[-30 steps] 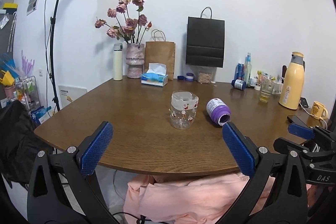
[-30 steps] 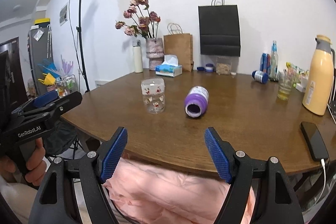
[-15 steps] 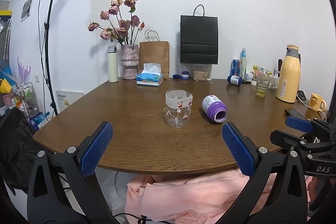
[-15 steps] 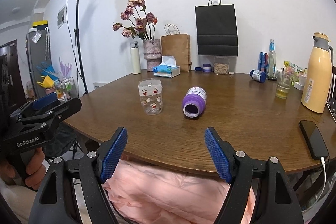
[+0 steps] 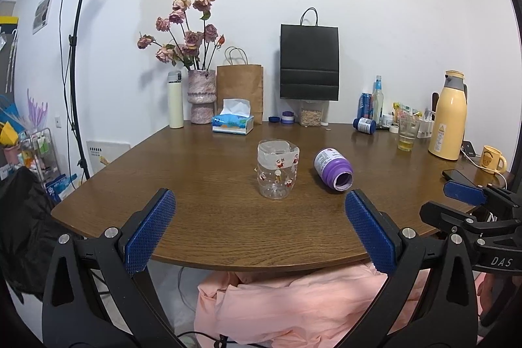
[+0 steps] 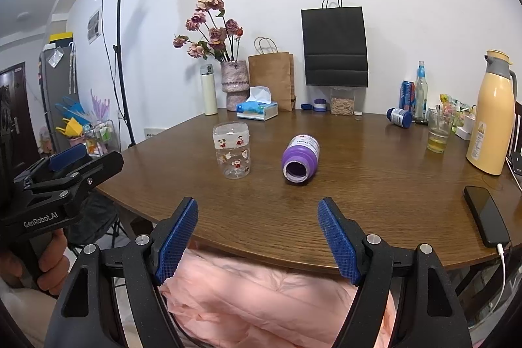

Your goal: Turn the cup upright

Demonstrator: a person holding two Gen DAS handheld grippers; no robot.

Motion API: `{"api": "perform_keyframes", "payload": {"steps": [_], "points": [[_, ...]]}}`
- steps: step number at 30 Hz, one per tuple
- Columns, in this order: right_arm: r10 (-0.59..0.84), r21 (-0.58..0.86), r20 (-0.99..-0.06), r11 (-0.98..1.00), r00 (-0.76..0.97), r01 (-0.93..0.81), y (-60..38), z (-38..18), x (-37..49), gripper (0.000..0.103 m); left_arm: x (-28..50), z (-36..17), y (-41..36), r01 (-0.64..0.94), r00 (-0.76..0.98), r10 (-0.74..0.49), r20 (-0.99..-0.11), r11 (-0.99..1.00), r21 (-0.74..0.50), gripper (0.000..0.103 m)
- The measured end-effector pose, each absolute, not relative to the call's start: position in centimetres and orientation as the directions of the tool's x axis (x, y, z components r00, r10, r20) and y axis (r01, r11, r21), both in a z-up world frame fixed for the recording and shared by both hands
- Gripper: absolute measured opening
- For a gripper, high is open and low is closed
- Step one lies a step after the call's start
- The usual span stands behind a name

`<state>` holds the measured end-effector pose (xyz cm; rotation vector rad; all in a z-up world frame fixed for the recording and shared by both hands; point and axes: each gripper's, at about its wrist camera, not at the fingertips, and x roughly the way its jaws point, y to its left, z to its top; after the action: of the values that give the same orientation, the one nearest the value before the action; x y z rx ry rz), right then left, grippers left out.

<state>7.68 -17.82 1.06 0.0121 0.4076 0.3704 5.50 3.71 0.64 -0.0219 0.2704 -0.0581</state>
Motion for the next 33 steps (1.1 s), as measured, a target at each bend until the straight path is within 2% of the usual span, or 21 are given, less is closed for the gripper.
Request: {"api": "perform_keyframes", "payload": {"steps": [33], "points": [[0.351,0.081,-0.384,0.934,0.854,-0.348,-17.89,1.07,7.61,0.081,5.32,1.18,3.56,0.079,0.964,-0.082,-0.252,0.997,-0.024,0.103]]}}
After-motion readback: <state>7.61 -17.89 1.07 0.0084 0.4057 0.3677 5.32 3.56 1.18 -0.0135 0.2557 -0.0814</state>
